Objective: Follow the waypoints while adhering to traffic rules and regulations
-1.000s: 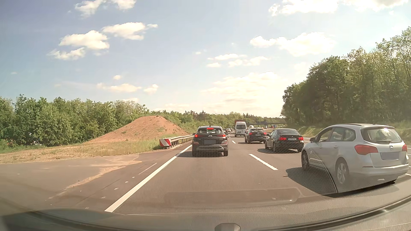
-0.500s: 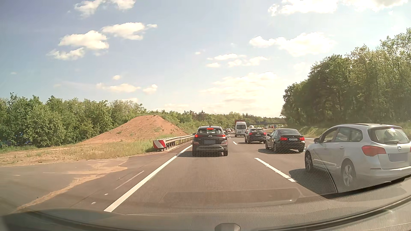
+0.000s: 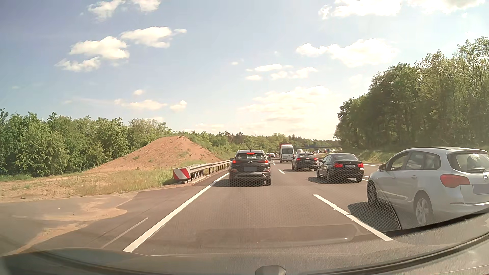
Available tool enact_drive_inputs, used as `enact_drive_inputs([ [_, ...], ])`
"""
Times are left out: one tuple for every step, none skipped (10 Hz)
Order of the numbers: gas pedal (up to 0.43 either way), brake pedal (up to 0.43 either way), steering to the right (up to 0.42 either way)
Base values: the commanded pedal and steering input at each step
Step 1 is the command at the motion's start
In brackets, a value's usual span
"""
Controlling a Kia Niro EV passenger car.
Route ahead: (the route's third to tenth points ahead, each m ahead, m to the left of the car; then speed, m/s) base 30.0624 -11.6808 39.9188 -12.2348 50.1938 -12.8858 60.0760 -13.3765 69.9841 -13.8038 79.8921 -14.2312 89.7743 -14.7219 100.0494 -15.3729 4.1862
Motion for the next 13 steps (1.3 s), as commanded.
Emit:
enact_drive_inputs([
  [0.028,0.0,0.0],
  [0.028,0.0,0.0],
  [0.028,0.0,0.0],
  [0.028,0.0,0.0],
  [0.028,0.0,0.0],
  [0.028,0.0,0.0],
  [0.028,0.0,0.0],
  [0.039,0.0,0.0],
  [0.039,0.0,0.0],
  [0.039,0.0,0.0],
  [0.039,0.0,0.0],
  [0.039,0.0,0.0],
  [0.039,0.0,0.0],
])
